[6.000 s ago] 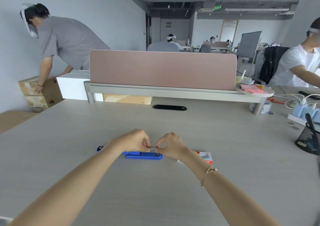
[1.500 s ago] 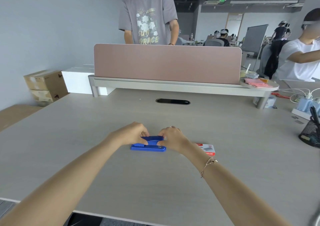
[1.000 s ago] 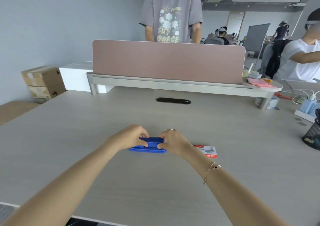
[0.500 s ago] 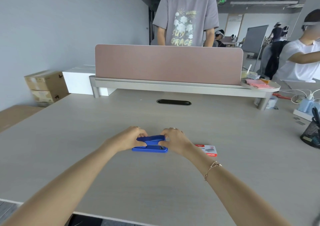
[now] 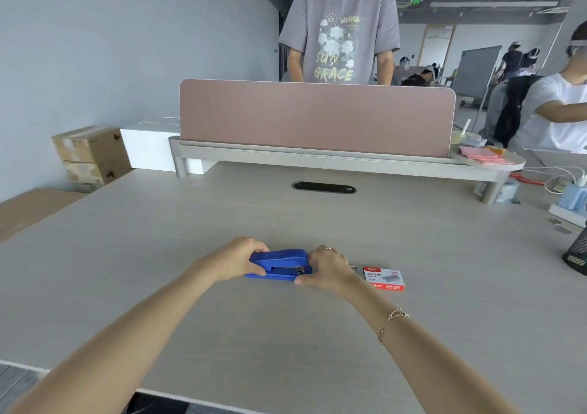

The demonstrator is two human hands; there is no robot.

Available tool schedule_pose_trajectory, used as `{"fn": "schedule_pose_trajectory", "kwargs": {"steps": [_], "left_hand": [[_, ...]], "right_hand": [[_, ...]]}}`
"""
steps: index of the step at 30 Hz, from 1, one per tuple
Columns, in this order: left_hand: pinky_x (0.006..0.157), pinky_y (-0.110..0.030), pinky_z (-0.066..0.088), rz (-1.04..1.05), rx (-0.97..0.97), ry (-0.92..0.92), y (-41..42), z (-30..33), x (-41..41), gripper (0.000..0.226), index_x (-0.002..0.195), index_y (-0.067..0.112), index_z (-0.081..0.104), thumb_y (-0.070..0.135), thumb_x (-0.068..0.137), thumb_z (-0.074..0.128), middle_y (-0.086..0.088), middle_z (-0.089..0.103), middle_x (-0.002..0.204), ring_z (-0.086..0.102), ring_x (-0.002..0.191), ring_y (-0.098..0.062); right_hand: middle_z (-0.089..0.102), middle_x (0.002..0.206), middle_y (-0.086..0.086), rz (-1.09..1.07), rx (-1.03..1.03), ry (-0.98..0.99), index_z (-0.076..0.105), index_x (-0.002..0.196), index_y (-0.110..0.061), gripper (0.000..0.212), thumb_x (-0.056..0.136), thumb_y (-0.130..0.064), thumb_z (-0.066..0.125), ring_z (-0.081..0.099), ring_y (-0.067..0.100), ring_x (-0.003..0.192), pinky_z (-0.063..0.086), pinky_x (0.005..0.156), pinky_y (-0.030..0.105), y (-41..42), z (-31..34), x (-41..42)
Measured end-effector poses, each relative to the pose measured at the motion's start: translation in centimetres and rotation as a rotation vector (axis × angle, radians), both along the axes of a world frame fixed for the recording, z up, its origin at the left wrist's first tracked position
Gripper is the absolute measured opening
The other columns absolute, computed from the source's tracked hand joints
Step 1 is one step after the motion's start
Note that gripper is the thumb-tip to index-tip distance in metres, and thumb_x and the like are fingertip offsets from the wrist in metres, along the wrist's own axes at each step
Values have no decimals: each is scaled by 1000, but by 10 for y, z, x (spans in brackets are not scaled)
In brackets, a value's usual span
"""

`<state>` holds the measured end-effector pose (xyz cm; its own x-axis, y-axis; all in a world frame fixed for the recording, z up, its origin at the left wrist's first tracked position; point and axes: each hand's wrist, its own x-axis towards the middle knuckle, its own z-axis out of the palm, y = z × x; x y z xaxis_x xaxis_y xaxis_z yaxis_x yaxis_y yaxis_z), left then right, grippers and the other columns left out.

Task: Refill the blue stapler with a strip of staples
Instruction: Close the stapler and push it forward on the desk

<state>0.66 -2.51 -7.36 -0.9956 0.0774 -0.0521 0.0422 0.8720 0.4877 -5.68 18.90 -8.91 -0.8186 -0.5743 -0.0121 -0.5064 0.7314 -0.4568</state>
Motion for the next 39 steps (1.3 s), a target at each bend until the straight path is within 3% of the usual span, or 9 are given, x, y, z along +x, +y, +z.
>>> {"fn": "schedule_pose_trajectory", "kwargs": {"steps": [5,9,12,15,30,39], "left_hand": [[66,-20,41,-3,38,-6,-1,1,-2,19,101,21,68,16,83,70,9,62,85,55,74,-6],[66,-21,42,14,46,-3,-1,3,-7,18,102,22,68,17,84,69,11,61,84,54,73,-7],[72,-27,46,23,67,13,-1,6,-13,17,100,25,68,20,84,70,6,66,89,59,77,-14],[75,-33,49,15,76,34,1,9,-22,16,100,23,68,20,84,68,-1,69,93,61,82,-21],[70,-27,44,-85,-26,126,21,20,-141,18,104,26,65,24,86,66,3,62,96,56,80,-13],[73,-30,45,-106,-10,105,30,13,-215,17,105,20,64,21,88,63,2,64,97,57,81,-17]], "right_hand": [[49,88,0,19,39,36,65,96,-16,35,74,-45,66,42,19,88,29,82,30,-2,-1,-7],[51,86,0,7,22,48,65,97,-16,35,77,-44,66,45,22,92,28,82,30,-1,1,-10],[64,98,6,-8,-74,28,65,101,-14,33,78,-38,66,51,26,107,32,92,35,3,8,-15],[65,107,12,-11,-96,32,65,104,-14,33,79,-36,67,49,28,110,32,95,36,8,15,-23],[64,110,10,-64,-146,50,67,100,-16,26,80,-32,68,49,28,109,31,95,36,35,26,-124],[60,102,5,-96,-146,23,55,79,-29,14,79,-34,68,47,25,107,31,92,33,41,15,-195]]}}
